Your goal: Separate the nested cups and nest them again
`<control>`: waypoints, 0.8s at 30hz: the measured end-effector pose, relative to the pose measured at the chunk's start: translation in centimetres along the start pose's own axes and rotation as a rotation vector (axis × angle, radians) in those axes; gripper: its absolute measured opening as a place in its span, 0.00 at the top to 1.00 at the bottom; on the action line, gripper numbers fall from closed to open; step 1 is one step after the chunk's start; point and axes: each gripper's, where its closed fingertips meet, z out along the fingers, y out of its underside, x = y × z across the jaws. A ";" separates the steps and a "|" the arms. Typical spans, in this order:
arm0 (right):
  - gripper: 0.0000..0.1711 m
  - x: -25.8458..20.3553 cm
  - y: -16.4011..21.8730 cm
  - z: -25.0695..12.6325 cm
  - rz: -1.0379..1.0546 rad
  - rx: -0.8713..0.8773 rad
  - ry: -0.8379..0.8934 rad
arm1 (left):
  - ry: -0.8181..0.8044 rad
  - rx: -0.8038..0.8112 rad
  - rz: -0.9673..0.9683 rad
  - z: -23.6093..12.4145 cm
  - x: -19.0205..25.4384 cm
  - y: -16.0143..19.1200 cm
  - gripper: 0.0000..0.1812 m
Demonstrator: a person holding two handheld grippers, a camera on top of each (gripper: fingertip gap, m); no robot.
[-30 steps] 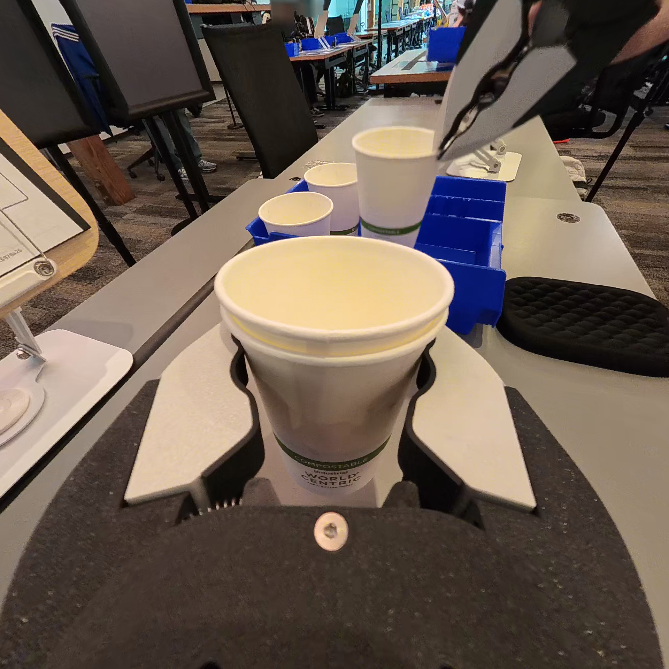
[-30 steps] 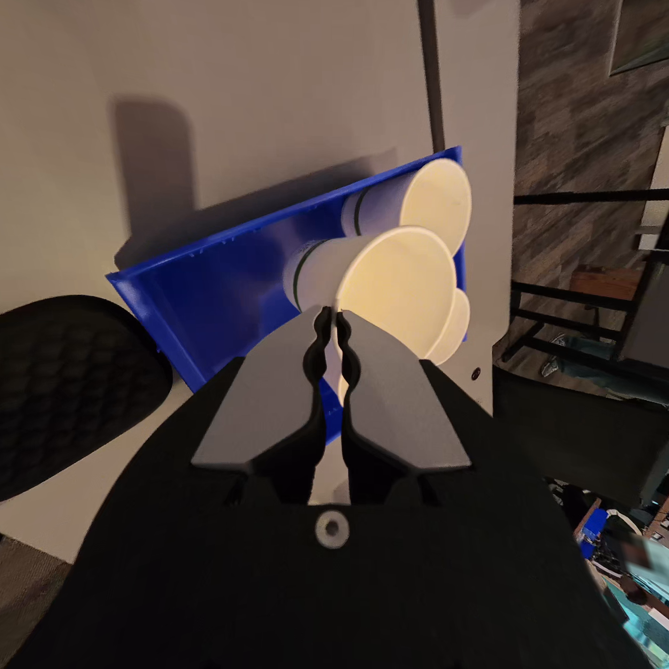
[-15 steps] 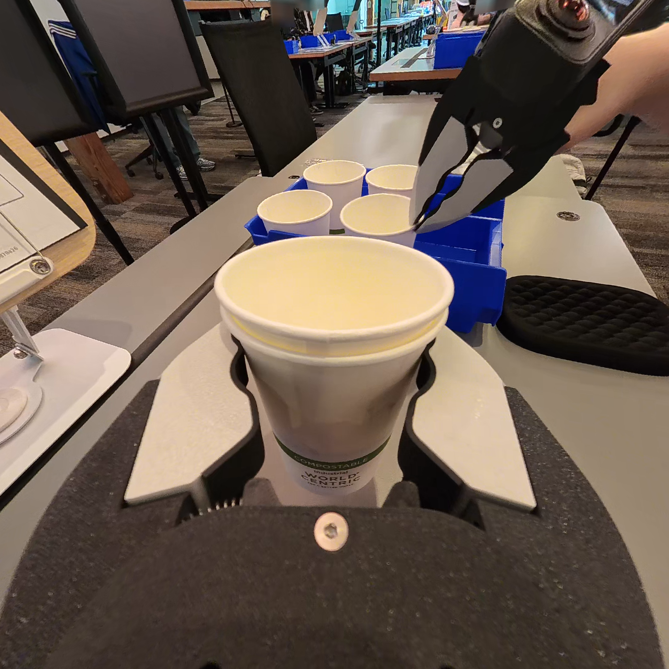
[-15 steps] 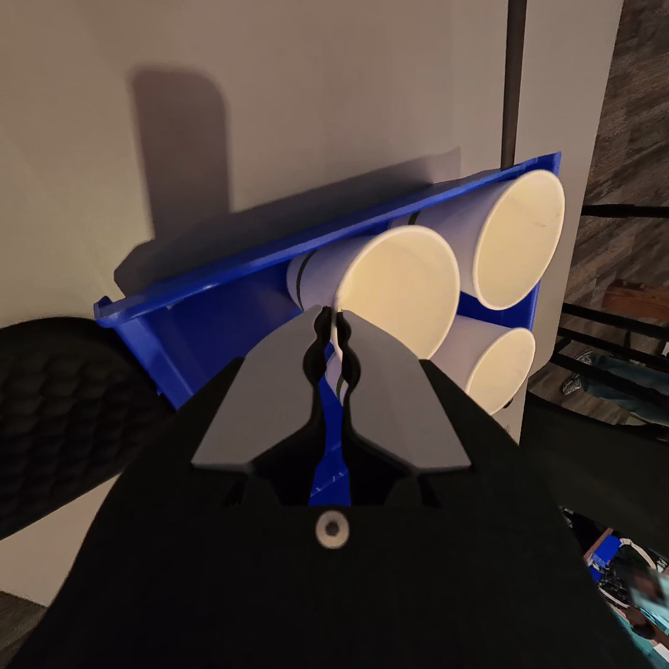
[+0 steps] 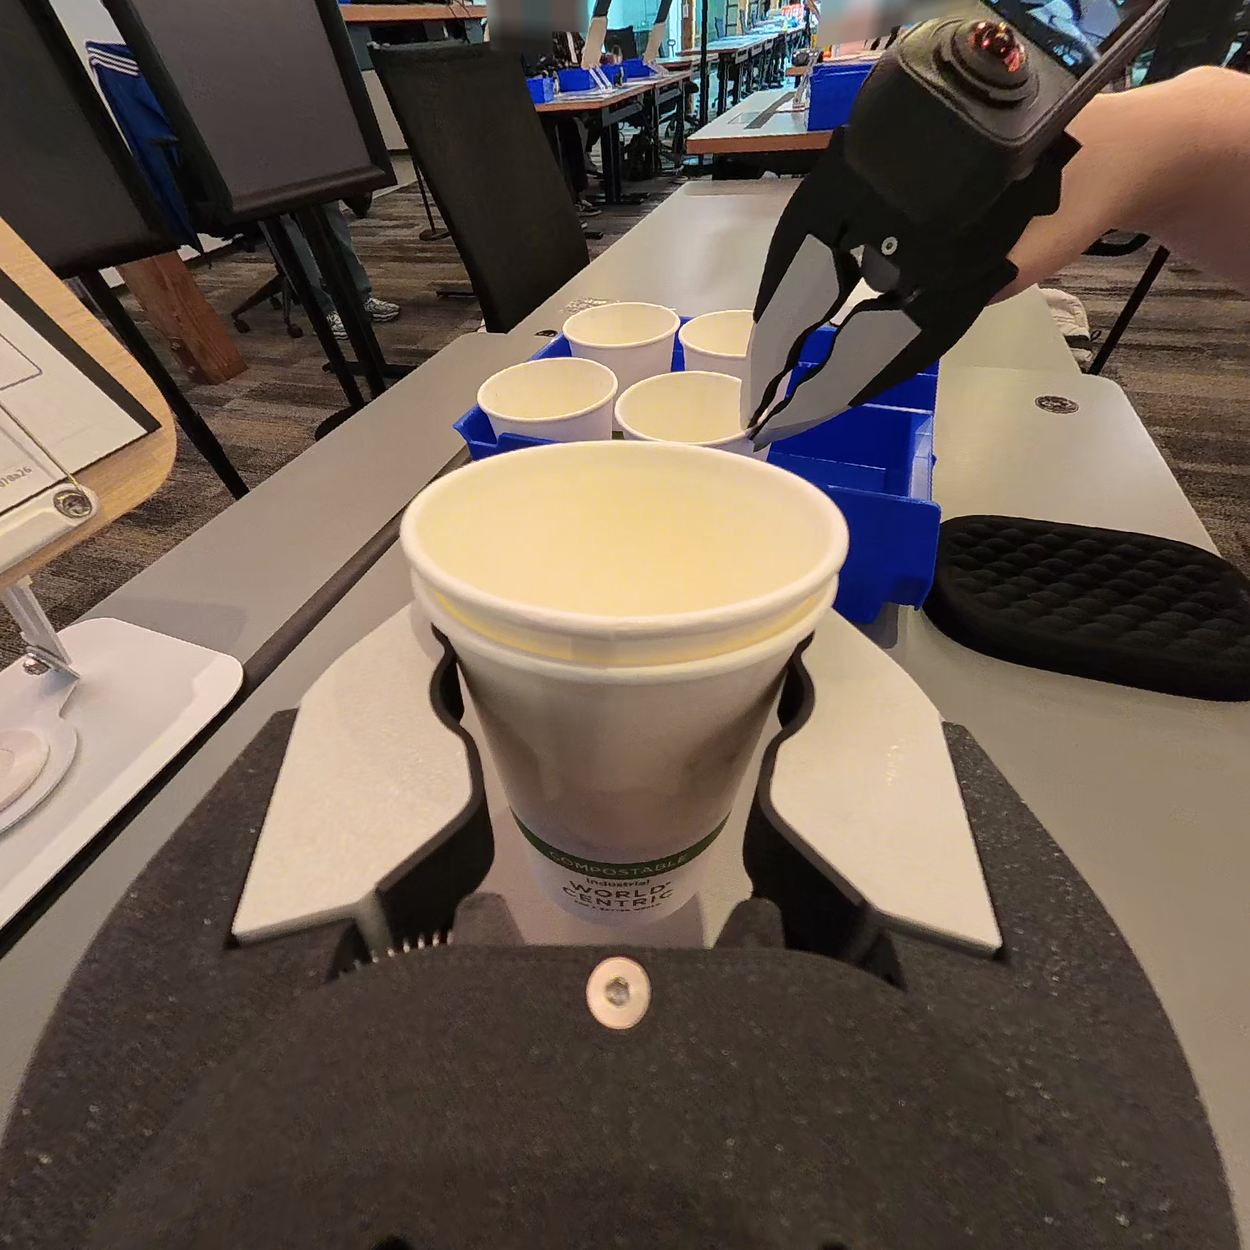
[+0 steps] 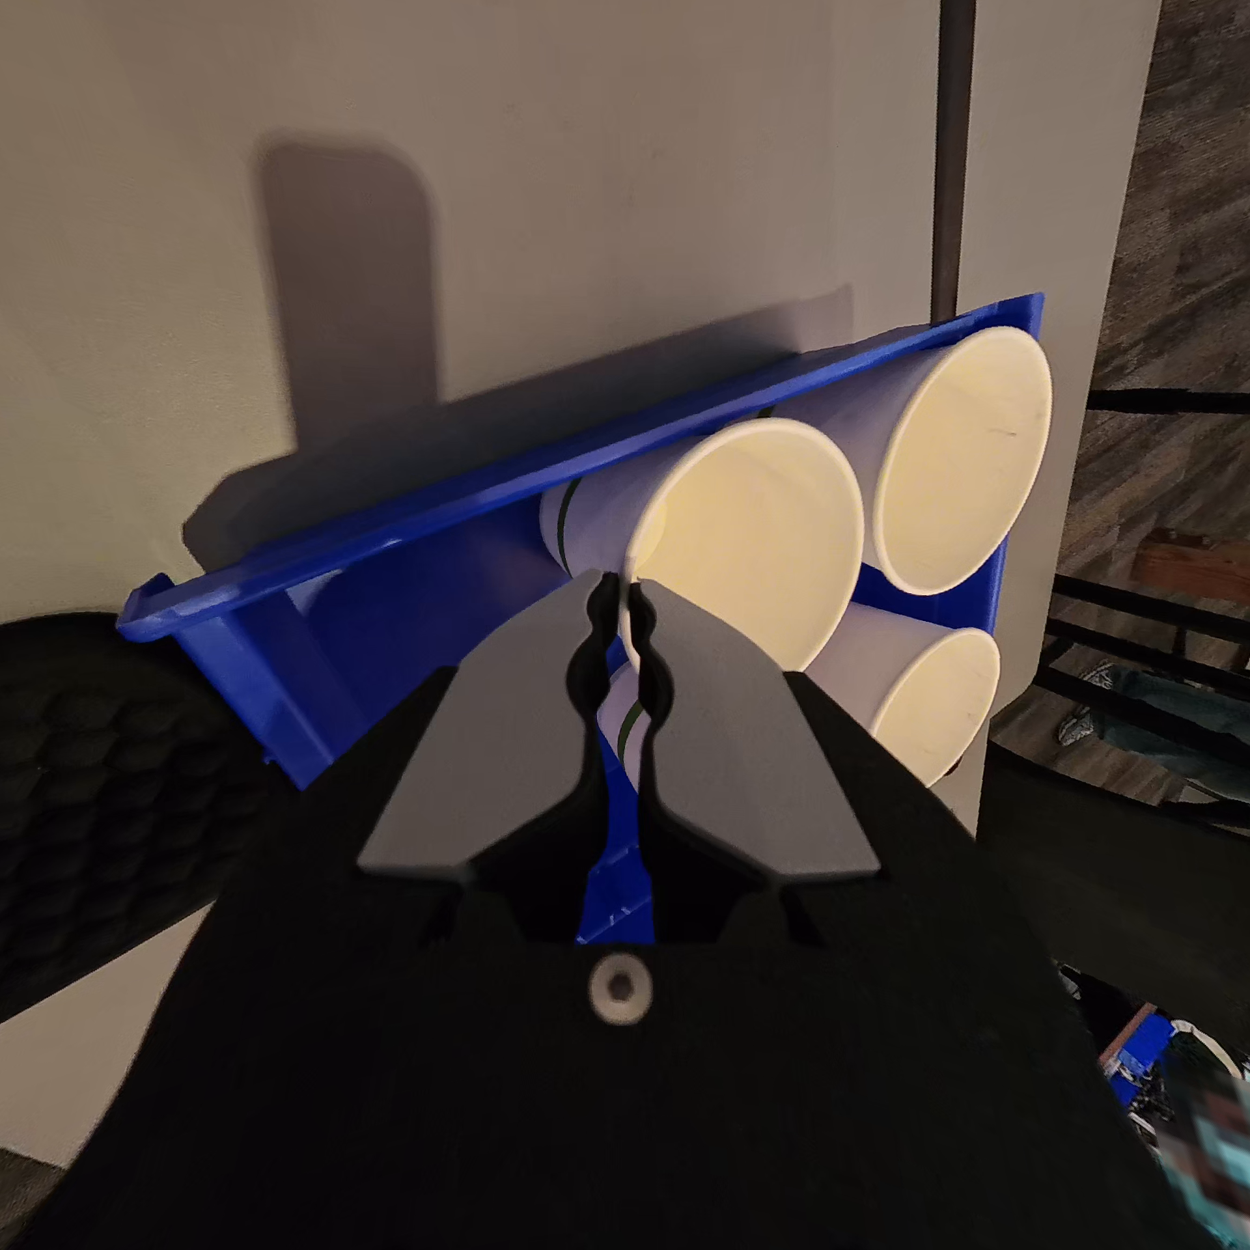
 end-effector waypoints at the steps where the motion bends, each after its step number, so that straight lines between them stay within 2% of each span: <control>1: 0.98 0.0 0.0 0.0 -0.003 0.000 0.000 | 0.000 -0.001 0.000 0.0 0.0 0.0 0.49; 14: 0.98 0.5 0.2 0.3 -0.002 -0.011 0.009 | 0.003 -0.008 0.005 0.1 0.2 0.1 0.49; 18: 0.91 0.6 -0.1 0.0 0.022 0.024 0.011 | 0.004 -0.005 0.006 0.1 0.2 0.0 0.49; 21: 0.91 1.0 -0.9 -1.9 0.032 0.075 0.034 | 0.004 -0.001 0.003 0.0 0.1 -0.1 0.49; 24: 0.90 1.9 -3.3 -5.7 0.039 0.174 0.071 | 0.004 0.001 0.001 0.1 0.1 0.0 0.49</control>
